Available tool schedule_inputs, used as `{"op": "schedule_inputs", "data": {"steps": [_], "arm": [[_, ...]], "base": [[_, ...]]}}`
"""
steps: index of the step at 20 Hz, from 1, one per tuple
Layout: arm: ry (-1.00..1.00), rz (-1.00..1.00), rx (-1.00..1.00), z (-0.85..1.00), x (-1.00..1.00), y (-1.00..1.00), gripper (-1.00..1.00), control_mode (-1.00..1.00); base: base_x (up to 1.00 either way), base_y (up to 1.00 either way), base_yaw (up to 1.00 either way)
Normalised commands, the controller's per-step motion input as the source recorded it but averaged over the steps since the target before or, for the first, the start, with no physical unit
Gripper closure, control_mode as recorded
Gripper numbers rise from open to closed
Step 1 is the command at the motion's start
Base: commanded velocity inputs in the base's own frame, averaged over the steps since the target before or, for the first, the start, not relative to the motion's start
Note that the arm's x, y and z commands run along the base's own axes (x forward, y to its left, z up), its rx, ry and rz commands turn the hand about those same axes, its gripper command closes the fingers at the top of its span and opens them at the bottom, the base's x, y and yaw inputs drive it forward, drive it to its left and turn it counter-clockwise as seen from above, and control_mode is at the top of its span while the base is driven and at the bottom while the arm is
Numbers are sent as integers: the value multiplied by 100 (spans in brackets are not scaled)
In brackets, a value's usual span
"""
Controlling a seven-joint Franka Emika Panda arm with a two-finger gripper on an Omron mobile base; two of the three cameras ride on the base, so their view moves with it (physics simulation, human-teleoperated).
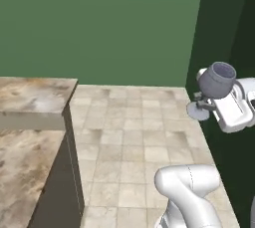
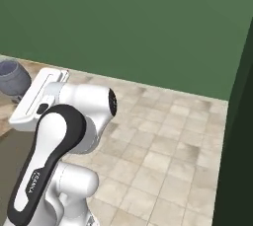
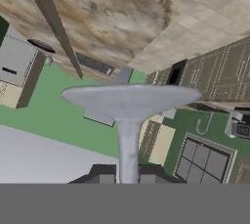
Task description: Retrieve the wine glasses from the counter and place one next to each plate.
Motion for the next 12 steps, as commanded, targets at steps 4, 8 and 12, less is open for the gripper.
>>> {"op": "schedule_inputs", "data": {"steps": [4, 8, 12], "arm": [[0, 0, 0, 0, 0, 0, 100, 100], [0, 0, 0, 0, 0, 0, 100, 100], [0, 0, 0, 0, 0, 0, 100, 100]], "base": [[100, -72, 41], [100, -67, 44], [100, -61, 49]]}}
